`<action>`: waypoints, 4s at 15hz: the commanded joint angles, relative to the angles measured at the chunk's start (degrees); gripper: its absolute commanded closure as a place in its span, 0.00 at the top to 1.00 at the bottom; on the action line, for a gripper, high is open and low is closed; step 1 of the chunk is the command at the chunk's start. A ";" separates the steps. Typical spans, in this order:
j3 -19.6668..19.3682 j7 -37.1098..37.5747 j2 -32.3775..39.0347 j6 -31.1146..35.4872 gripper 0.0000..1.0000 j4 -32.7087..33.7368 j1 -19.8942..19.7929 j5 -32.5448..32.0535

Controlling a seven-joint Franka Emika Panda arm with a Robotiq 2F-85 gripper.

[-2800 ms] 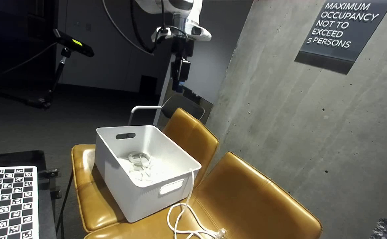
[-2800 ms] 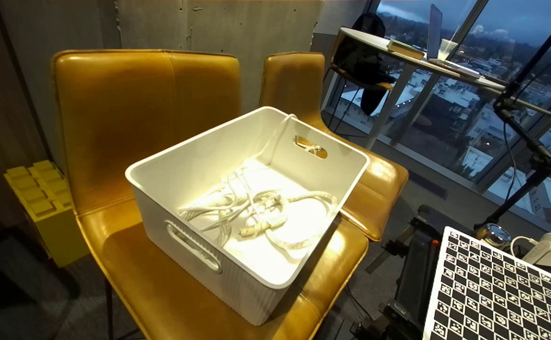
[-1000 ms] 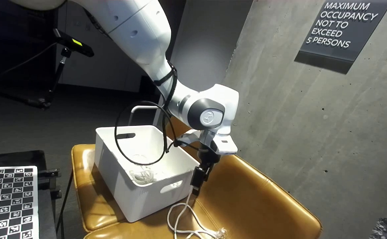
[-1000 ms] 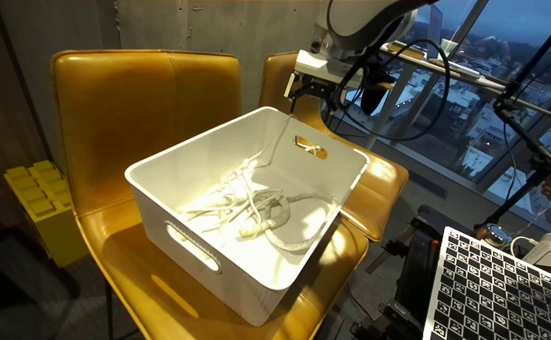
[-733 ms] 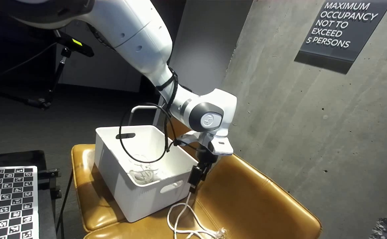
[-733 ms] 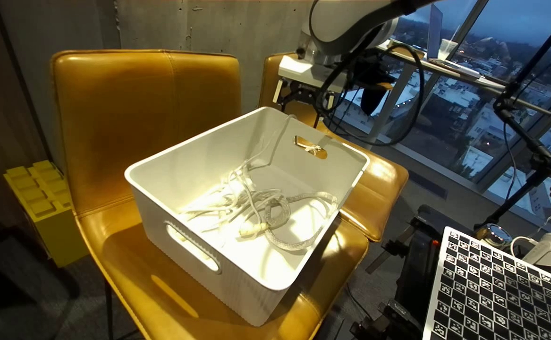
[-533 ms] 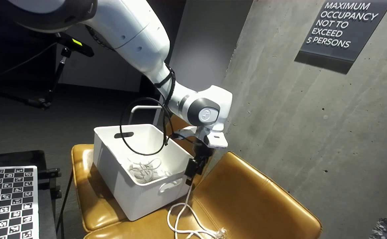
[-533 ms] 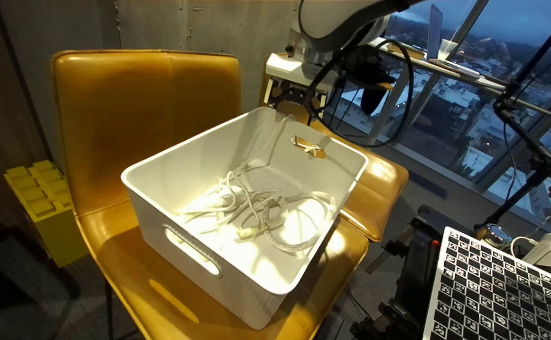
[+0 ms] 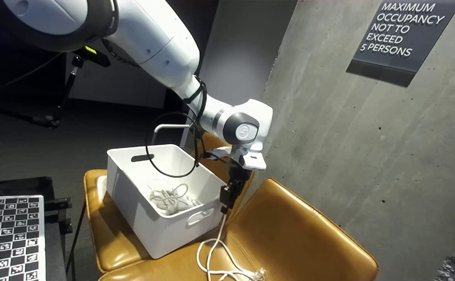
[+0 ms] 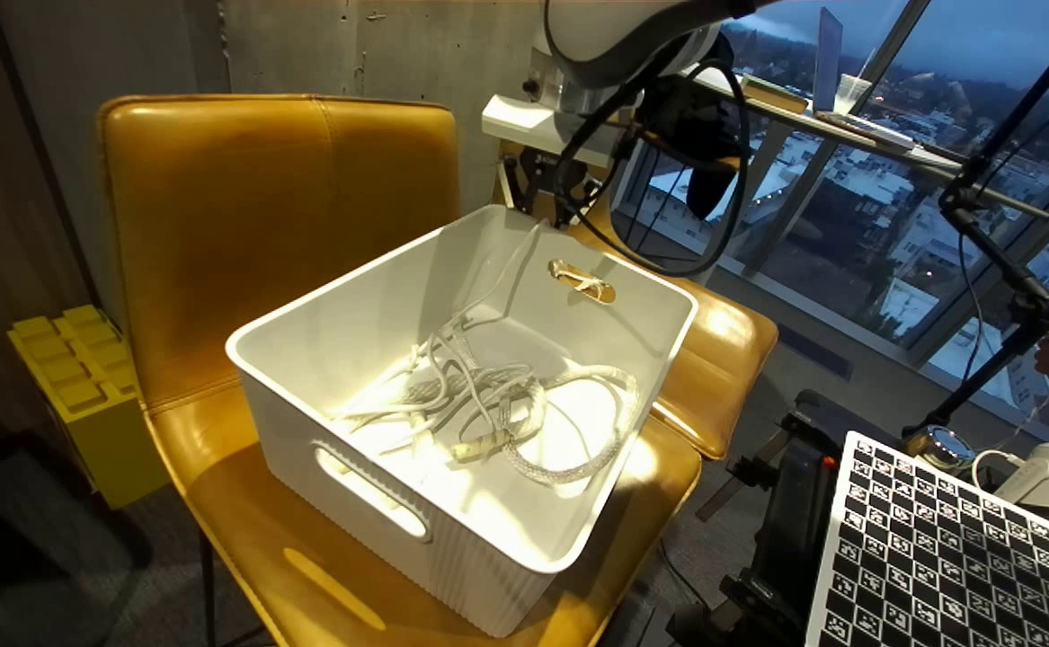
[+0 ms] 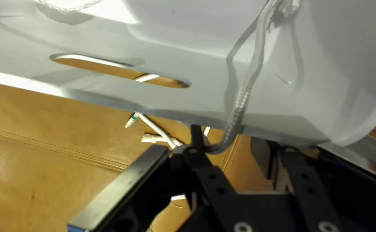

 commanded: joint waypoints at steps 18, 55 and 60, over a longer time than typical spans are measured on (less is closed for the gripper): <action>9.23 -21.15 -39.08 -3.53 0.01 -29.81 5.92 -1.48; -1.71 -30.98 -1.64 17.91 1.00 -16.13 -5.22 0.15; -1.62 -30.94 1.08 16.50 1.00 -14.54 -6.29 2.44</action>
